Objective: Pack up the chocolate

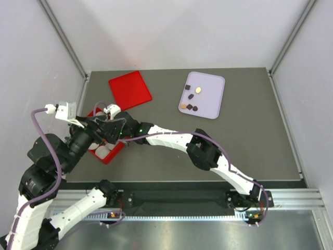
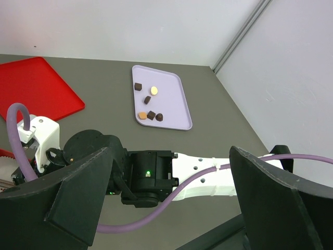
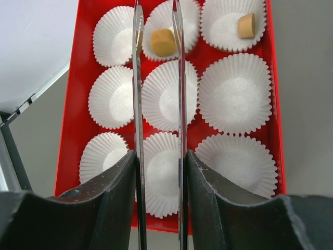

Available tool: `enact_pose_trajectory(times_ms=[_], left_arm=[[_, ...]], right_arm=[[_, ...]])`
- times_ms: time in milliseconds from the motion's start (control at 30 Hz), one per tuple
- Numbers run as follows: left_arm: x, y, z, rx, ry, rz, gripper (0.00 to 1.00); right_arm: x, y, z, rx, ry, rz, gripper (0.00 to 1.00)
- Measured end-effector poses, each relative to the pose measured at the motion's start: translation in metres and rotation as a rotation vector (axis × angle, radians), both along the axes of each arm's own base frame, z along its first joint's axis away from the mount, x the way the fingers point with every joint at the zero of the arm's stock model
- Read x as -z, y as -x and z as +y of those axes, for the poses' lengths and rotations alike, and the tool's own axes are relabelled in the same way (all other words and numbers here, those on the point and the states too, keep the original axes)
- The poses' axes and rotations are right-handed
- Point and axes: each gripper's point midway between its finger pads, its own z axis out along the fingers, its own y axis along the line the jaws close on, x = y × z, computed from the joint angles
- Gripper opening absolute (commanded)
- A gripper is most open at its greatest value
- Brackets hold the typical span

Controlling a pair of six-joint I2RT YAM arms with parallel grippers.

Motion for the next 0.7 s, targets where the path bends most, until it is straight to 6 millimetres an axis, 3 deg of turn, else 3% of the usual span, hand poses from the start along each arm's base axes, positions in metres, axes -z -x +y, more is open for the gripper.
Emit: enact_pose_trajectory(times_ms=[533, 700], left_arm=[[0.0, 0.0, 0.0, 0.001, 0.0, 0.0, 0.99], [-0.015, 0.004, 0.003, 0.0, 0.02, -0.025, 0.99]], right_arm=[[0.0, -0.007, -0.002, 0.008, 0.008, -0.056, 0.37], [0.003, -0.012, -0.012, 0.02, 0.005, -0.067, 0.36]])
